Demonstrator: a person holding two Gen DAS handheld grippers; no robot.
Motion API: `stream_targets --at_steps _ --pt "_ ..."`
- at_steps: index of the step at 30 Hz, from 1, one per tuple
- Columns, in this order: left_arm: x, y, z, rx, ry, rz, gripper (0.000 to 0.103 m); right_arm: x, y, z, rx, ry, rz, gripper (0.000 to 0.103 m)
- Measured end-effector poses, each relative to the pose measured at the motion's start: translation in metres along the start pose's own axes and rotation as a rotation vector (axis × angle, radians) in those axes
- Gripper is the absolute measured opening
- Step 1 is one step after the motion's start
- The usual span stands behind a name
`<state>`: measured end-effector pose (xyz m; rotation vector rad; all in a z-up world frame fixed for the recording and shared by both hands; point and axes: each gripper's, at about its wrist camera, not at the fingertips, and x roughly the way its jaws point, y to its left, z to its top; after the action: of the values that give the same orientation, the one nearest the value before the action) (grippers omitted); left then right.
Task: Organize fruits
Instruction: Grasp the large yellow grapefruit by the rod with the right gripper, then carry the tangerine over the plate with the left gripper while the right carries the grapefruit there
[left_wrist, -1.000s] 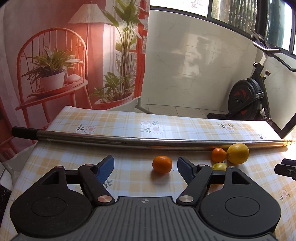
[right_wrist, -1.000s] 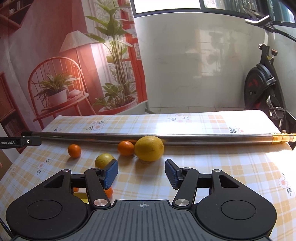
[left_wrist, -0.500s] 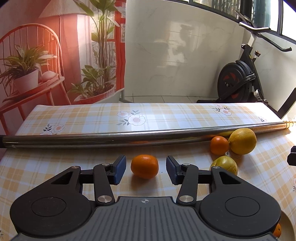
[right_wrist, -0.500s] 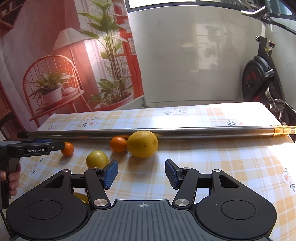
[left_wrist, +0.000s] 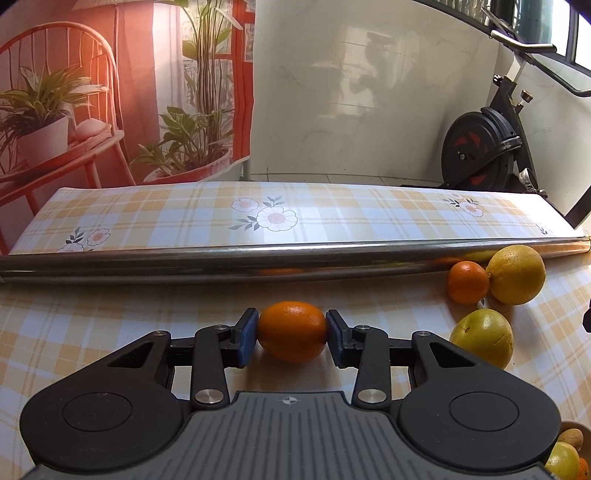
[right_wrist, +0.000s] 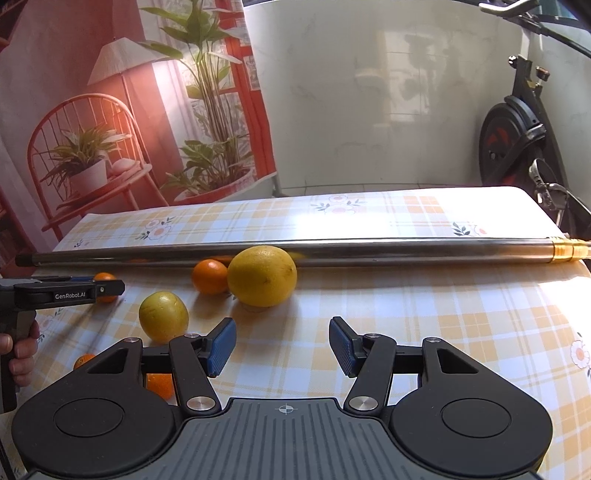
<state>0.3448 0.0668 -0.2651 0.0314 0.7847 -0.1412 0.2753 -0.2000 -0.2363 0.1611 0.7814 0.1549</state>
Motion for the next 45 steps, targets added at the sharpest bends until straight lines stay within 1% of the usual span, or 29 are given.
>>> stream_targets --at_steps 6,8,12,15,17,19,24,25,27,29,34,41,45 --pt "-0.018 0.000 -0.003 -0.010 -0.024 0.003 0.042 0.016 0.004 0.007 -0.067 -0.022 0.005 0.053" --pt "-0.026 0.000 -0.003 -0.022 -0.040 -0.006 0.042 0.025 0.006 0.011 -0.094 -0.032 0.007 0.053" --pt "-0.040 -0.003 -0.005 -0.047 -0.062 -0.025 0.042 0.039 0.014 0.019 -0.131 -0.055 0.035 0.068" --pt "-0.047 -0.009 -0.006 -0.031 -0.073 -0.032 0.042 0.050 0.025 0.024 -0.186 -0.045 0.039 0.069" --pt "-0.051 -0.013 -0.006 -0.024 -0.079 -0.038 0.042 0.059 0.031 0.026 -0.223 -0.035 0.022 0.069" --pt "-0.054 -0.015 -0.007 -0.023 -0.085 -0.045 0.042 0.066 0.035 0.028 -0.237 -0.023 0.008 0.069" --pt "-0.060 -0.020 -0.012 -0.021 -0.085 -0.062 0.042 0.080 0.039 0.029 -0.250 0.009 0.008 0.066" --pt "-0.060 -0.021 -0.013 -0.019 -0.084 -0.063 0.042 0.083 0.039 0.029 -0.246 0.017 0.013 0.064" --pt "-0.061 -0.023 -0.016 -0.011 -0.082 -0.069 0.042 0.087 0.038 0.029 -0.230 0.027 0.017 0.063" --pt "-0.064 -0.026 -0.018 -0.003 -0.082 -0.075 0.042 0.088 0.038 0.029 -0.224 0.029 0.007 0.058" --pt "-0.076 -0.032 -0.022 0.018 -0.085 -0.090 0.042 0.083 0.036 0.026 -0.209 0.034 0.004 0.058" --pt "-0.095 -0.043 -0.031 0.037 -0.094 -0.102 0.042 0.058 0.022 0.015 -0.067 0.042 0.032 0.057" --pt "-0.107 -0.049 -0.038 0.040 -0.095 -0.105 0.042 0.038 0.019 0.005 -0.029 0.030 0.050 0.057"
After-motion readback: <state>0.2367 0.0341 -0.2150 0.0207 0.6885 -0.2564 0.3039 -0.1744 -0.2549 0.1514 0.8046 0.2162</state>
